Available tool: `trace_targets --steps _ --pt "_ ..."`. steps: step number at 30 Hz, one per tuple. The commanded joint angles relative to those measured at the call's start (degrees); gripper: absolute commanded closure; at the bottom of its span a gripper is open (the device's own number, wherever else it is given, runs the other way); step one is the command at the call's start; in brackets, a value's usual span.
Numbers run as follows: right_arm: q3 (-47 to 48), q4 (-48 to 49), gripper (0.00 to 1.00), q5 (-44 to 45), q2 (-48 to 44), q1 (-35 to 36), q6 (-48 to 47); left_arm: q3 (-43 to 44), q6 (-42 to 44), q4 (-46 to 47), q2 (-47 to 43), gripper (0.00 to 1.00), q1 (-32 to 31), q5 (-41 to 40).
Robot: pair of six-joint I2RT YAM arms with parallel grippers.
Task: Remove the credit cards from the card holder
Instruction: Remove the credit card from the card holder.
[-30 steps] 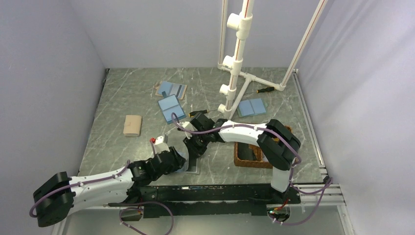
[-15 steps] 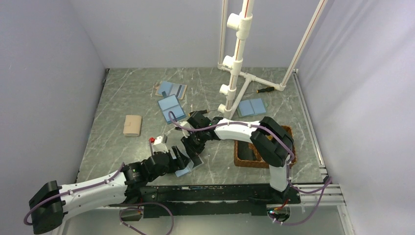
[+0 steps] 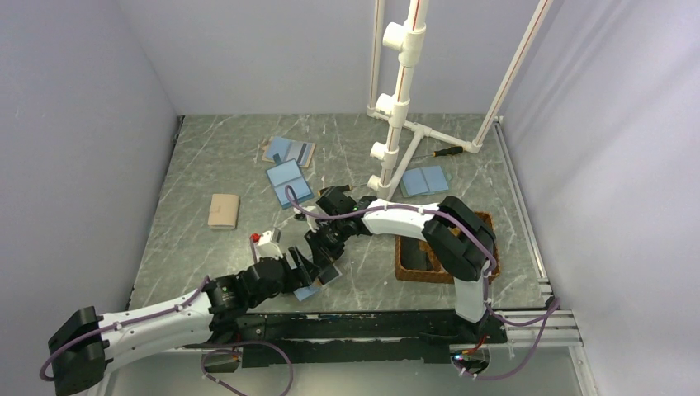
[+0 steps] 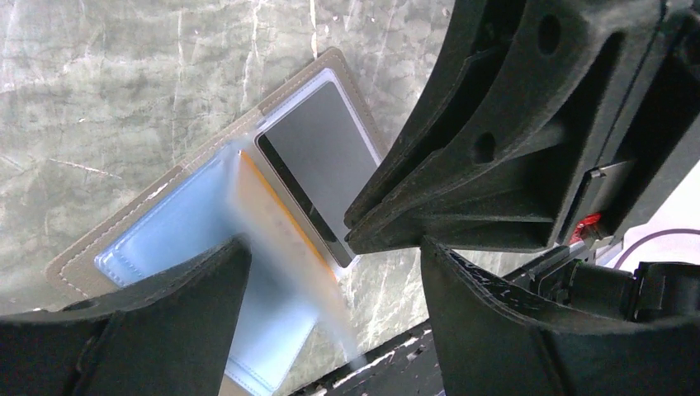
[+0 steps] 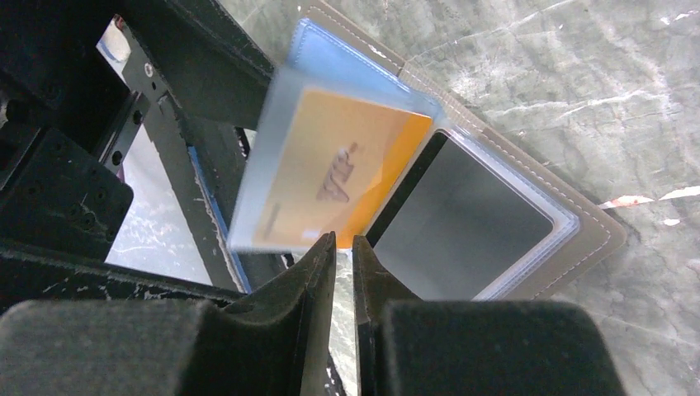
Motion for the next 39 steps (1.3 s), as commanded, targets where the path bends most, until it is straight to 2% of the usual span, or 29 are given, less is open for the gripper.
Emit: trace_targets --steps 1,6,9,11,13,16,17,21,22,30,36,39 --pt "1.2 1.6 0.84 -4.0 0.1 0.3 1.1 -0.7 -4.2 0.7 0.1 0.21 -0.1 -1.9" --pt "1.5 1.0 0.84 -3.1 0.2 0.2 0.2 -1.0 -7.5 -2.7 -0.8 0.36 -0.1 -3.8" --pt "2.4 -0.2 0.84 -2.4 -0.1 -0.1 -1.4 -1.4 -8.9 -4.8 -2.1 0.48 -0.1 -4.7" --pt "2.7 -0.8 0.84 -2.6 -0.6 -0.8 -2.2 -1.5 -10.2 -7.5 -3.2 0.61 -0.1 -5.5" --pt "3.2 -1.7 0.84 -2.6 -1.3 -1.2 -3.7 -1.6 -11.1 -9.8 -4.5 0.80 -0.1 -6.2" --pt "5.2 -5.1 0.84 -4.9 -1.4 -1.6 -7.8 -1.8 -10.3 -11.6 -6.3 0.95 -0.1 -6.6" --pt "6.5 -7.9 0.83 -7.0 -1.0 -1.6 -12.5 -1.9 -9.0 -11.5 -6.9 0.99 -0.1 -6.5" --pt "14.4 -24.7 0.81 -15.0 1.0 -1.6 -31.7 -2.5 0.6 -8.2 -9.8 1.00 -0.1 -5.2" --pt "14.5 -25.7 0.80 -14.9 0.2 -1.6 -32.6 -2.9 4.0 -6.6 -10.7 1.00 -0.1 -4.4" --pt "12.6 -23.6 0.71 -16.9 -4.2 -2.6 -32.0 -7.0 21.8 7.6 -20.9 1.00 -0.1 2.6" --pt "12.4 -23.8 0.61 -20.6 -4.7 -5.3 -31.2 -7.7 25.4 9.6 -27.1 1.00 -0.1 5.6" --pt "11.6 -22.7 0.59 -21.8 -5.0 -6.1 -29.9 -7.8 25.8 10.7 -27.9 1.00 -0.1 5.8"
